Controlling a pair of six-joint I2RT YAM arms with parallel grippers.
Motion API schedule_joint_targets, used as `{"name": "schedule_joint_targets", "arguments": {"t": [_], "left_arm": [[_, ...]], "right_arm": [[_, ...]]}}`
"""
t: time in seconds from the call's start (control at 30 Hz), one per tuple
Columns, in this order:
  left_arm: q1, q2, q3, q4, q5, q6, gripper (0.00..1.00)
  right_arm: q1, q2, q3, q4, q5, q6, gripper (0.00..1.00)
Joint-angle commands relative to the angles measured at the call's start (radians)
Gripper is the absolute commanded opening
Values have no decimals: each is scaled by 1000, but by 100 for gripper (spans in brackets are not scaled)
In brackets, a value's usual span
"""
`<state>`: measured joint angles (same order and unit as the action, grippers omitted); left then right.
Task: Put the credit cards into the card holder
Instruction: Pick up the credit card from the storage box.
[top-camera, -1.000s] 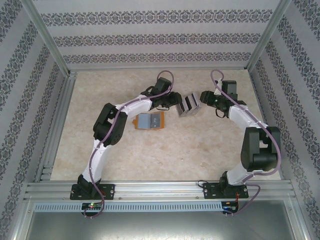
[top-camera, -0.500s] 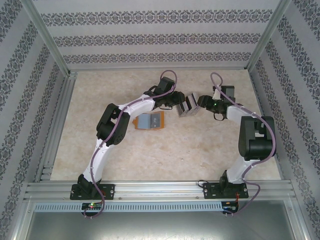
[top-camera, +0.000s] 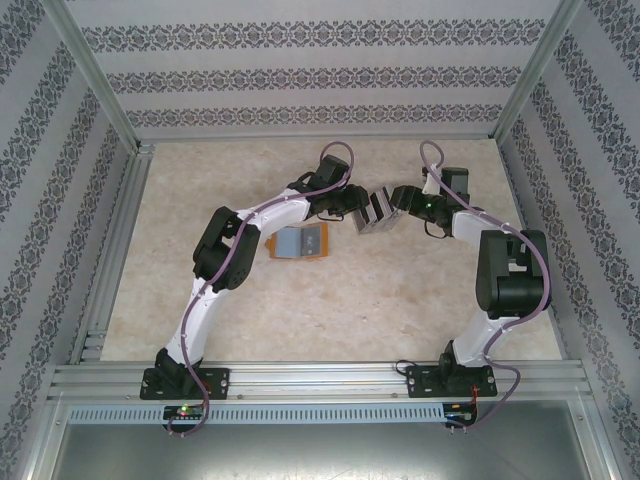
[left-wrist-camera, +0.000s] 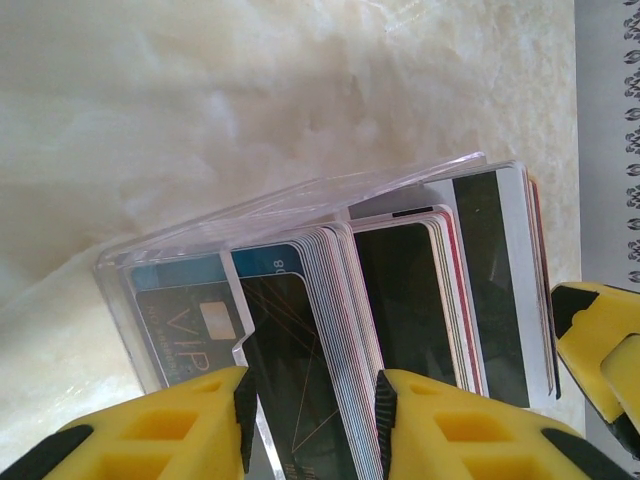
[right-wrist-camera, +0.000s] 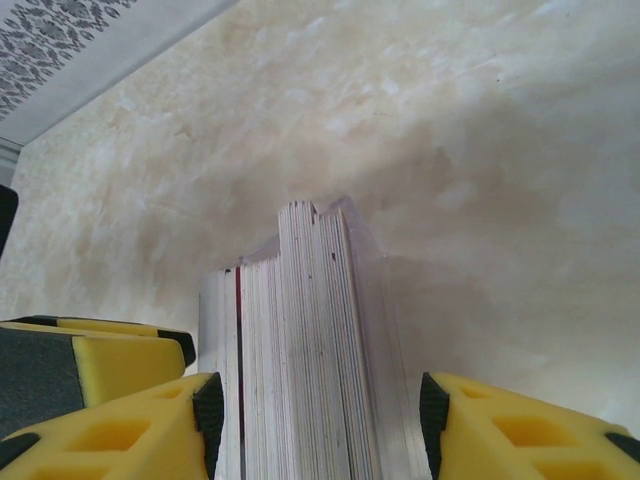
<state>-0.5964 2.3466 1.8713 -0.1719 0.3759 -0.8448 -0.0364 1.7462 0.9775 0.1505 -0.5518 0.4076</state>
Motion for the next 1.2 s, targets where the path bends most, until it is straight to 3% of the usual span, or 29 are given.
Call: {"name": "schedule_joint_targets", "arguments": {"t": [0.0,1.17], "left_arm": [[-9,-8,-19,-10,-7,17,39],[-10,-7,-57,-23,-1,34,40]], "right_arm": [[7,14,-13,52,-41,14,57],[58,47,6,73,-76,-11,57]]}}
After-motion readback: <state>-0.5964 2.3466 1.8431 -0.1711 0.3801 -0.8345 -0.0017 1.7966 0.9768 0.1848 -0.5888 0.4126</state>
